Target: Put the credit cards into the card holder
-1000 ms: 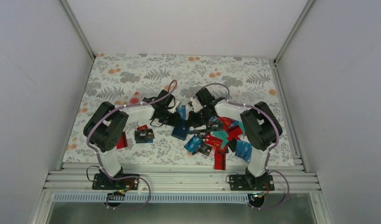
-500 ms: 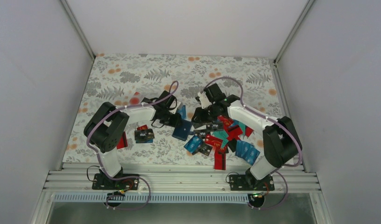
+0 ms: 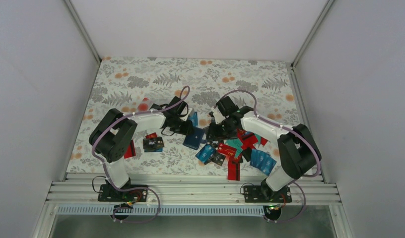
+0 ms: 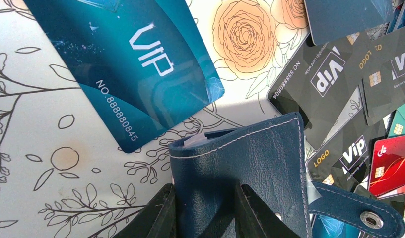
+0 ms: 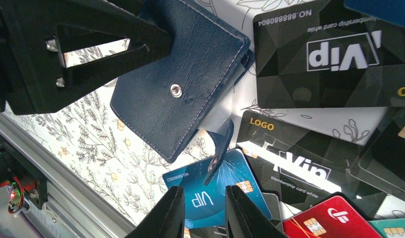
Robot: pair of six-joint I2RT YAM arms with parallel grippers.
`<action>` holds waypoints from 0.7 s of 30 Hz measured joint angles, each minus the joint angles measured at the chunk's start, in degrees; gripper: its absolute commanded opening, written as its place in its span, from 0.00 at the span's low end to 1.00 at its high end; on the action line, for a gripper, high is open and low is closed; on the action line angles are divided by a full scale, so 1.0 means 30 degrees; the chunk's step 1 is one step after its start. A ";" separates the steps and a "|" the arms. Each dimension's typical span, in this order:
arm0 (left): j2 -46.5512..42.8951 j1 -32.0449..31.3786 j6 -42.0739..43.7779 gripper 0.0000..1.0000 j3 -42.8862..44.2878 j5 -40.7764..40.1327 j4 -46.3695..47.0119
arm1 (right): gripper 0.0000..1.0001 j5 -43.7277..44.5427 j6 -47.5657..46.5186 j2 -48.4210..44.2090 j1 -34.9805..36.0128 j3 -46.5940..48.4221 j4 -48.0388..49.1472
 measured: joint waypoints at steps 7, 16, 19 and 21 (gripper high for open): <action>-0.0015 -0.0022 0.0000 0.27 0.0000 -0.0044 -0.0007 | 0.21 -0.0138 0.0204 0.0219 0.0313 -0.0044 0.0168; -0.0015 -0.0131 -0.0007 0.27 0.0015 -0.0066 -0.0007 | 0.17 -0.0124 0.0437 0.0947 0.0488 -0.0109 0.0503; -0.0015 -0.0138 -0.0015 0.27 0.0022 -0.0066 -0.0022 | 0.17 -0.0095 0.0474 0.1137 0.0495 -0.0168 0.0510; -0.0015 -0.0153 -0.0015 0.27 0.0022 -0.0080 -0.0022 | 0.15 -0.0051 0.0481 0.1173 0.0503 -0.0211 0.0517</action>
